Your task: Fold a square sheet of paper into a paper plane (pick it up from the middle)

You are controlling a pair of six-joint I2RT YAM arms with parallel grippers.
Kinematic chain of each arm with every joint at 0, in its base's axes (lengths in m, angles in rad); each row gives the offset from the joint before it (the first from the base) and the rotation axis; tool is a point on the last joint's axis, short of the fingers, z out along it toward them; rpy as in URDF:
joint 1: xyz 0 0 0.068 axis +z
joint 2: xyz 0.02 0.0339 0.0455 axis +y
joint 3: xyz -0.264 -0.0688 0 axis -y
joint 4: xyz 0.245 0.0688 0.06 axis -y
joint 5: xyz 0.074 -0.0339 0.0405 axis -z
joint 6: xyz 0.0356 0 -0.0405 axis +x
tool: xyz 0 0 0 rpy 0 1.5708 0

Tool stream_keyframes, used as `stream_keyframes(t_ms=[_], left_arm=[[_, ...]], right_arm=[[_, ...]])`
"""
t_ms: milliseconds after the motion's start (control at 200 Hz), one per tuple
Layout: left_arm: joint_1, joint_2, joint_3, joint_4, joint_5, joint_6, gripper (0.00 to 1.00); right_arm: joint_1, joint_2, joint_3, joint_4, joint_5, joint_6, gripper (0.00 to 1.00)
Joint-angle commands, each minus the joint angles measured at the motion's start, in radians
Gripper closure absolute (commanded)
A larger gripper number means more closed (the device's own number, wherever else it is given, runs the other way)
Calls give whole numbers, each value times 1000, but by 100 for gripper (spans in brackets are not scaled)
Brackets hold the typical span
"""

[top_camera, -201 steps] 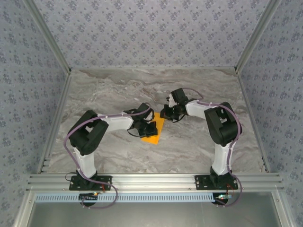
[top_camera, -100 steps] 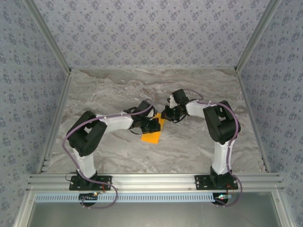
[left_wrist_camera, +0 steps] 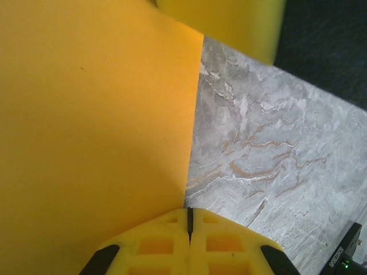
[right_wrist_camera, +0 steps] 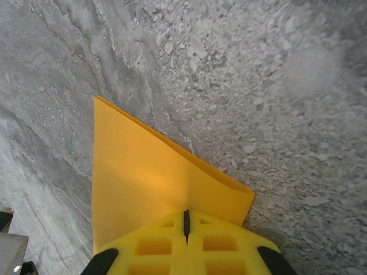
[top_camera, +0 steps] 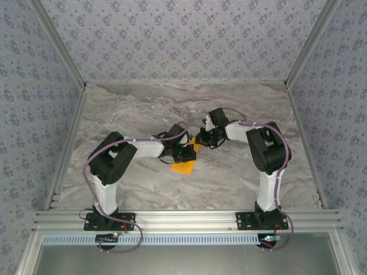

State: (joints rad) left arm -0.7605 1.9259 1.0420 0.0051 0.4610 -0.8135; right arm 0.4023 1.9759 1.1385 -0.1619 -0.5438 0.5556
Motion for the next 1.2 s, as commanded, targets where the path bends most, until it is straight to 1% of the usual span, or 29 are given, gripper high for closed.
stream_keyframes(t_ms=[0, 320, 505, 665, 814, 904, 1024, 1104, 1164, 1174, 1194], left_arm=[[-10, -36, -64, -1, 47, 5, 100], [-23, -99, -143, -6, 98, 73, 100], [-61, -121, -160, -52, 71, 92, 100], [-87, -151, -215, -74, 55, 83, 100], [-88, -196, -253, -87, 41, 77, 100], [-86, -233, -235, -119, 22, 78, 100], [-46, -301, -193, -126, 10, 50, 100], [7, -362, -179, -158, -35, 24, 93], [52, -409, -184, -195, -74, 12, 82], [61, -414, -184, -203, -80, 11, 81], [77, -428, -186, -219, -95, 9, 78]], right_arm=[[-15, 61, -38, -72, 69, -22, 100], [-25, 65, -36, -87, 72, -28, 100], [-26, 69, -36, -96, 76, -30, 100], [-28, 66, -37, -100, 76, -32, 100], [-27, 64, -37, -105, 74, -34, 100], [-27, 57, -32, -110, 70, -34, 100], [-11, 14, -4, -150, 90, -46, 100], [17, -41, 26, -199, 136, -58, 99], [46, -84, 44, -260, 183, -74, 95], [51, -93, 70, -273, 191, -76, 94], [62, -109, 85, -293, 208, -82, 91]])
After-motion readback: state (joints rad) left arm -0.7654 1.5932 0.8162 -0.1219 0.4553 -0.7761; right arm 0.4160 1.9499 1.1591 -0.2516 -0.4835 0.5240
